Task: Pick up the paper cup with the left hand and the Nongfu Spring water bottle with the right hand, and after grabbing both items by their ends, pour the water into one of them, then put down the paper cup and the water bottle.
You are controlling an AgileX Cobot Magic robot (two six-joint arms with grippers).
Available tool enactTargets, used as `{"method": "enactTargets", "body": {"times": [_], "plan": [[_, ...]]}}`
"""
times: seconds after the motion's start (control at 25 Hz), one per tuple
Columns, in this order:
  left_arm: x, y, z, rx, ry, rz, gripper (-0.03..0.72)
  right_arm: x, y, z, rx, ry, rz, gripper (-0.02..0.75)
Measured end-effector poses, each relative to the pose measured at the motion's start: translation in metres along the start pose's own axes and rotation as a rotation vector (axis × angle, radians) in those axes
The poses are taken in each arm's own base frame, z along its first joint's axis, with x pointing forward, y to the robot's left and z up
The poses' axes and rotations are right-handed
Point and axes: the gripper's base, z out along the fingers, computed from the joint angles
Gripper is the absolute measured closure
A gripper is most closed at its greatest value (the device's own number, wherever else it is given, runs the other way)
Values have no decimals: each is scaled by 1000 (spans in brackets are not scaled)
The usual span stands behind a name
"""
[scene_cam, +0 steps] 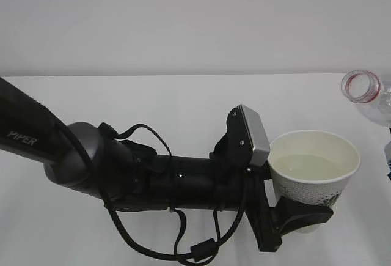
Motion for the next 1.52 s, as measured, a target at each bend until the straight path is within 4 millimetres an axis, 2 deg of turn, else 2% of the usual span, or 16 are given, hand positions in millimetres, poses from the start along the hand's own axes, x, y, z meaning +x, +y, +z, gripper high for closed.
{"method": "enactTargets", "body": {"times": [0.32,0.92,1.24,1.52], "plan": [[0,0,0,1,-1,0,160,0,0,0,1,0,233,307],[0,0,0,1,-1,0,160,0,0,0,0,-1,845,307],[0,0,0,-1,-2,-1,160,1,1,0,-3,5,983,307],[0,0,0,-1,-2,-1,160,5,8,4,-23,45,1003,307]]}}
